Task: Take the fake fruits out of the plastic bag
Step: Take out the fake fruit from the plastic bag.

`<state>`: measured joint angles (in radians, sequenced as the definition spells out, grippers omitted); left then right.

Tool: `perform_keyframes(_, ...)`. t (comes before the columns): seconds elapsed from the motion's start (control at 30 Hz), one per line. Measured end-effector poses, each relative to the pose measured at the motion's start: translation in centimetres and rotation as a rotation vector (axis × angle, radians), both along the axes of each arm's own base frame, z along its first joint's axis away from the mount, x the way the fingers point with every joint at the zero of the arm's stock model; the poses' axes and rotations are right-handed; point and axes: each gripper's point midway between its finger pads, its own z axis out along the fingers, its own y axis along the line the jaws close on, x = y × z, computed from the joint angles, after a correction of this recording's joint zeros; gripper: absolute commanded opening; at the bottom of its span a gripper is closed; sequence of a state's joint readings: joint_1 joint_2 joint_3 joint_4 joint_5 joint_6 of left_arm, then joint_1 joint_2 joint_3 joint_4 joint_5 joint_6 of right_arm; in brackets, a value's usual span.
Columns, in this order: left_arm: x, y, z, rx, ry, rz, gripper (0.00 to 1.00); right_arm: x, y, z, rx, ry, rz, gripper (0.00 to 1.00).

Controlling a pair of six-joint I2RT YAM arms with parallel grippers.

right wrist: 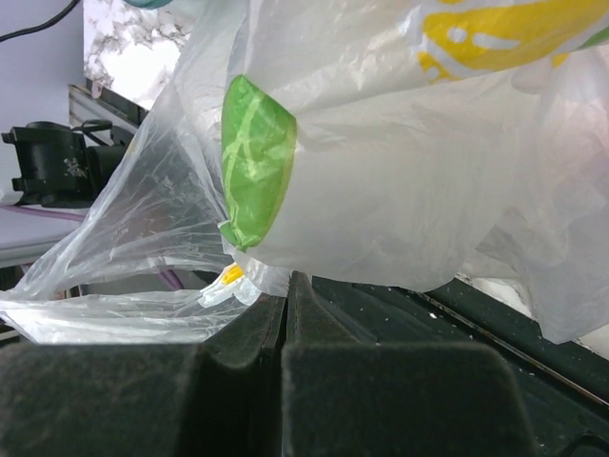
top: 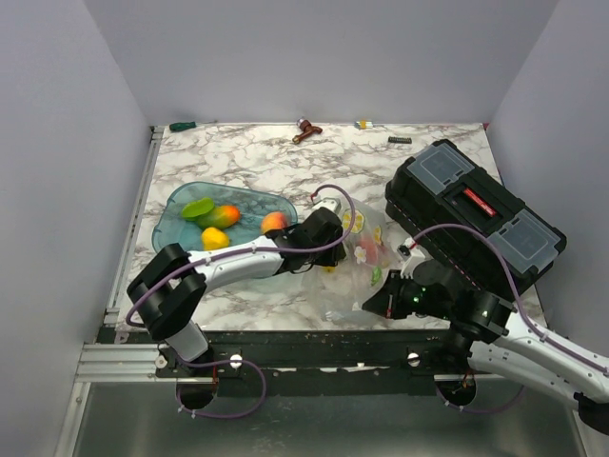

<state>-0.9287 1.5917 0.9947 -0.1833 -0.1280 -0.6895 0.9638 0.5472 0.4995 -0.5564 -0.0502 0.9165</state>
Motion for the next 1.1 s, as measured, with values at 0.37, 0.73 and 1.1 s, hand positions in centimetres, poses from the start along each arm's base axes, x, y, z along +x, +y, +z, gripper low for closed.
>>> perform_keyframes(0.37, 1.2, 1.6, -1.8, 0.147, -0.009, 0.025, 0.57, 0.3, 0.7, -0.3, -0.007, 0.01, 0.007, 0.01)
perform_keyframes(0.73, 2.0, 1.7, -5.8, 0.229, 0.05, 0.028, 0.37, 0.3, 1.1, 0.4, 0.029, 0.005, 0.014, 0.01)
perform_keyframes(1.1, 0.1, 0.2, -3.6, 0.098, 0.078, -0.072, 0.17, 0.2, 1.1, 0.7, 0.042, -0.002, 0.012, 0.01)
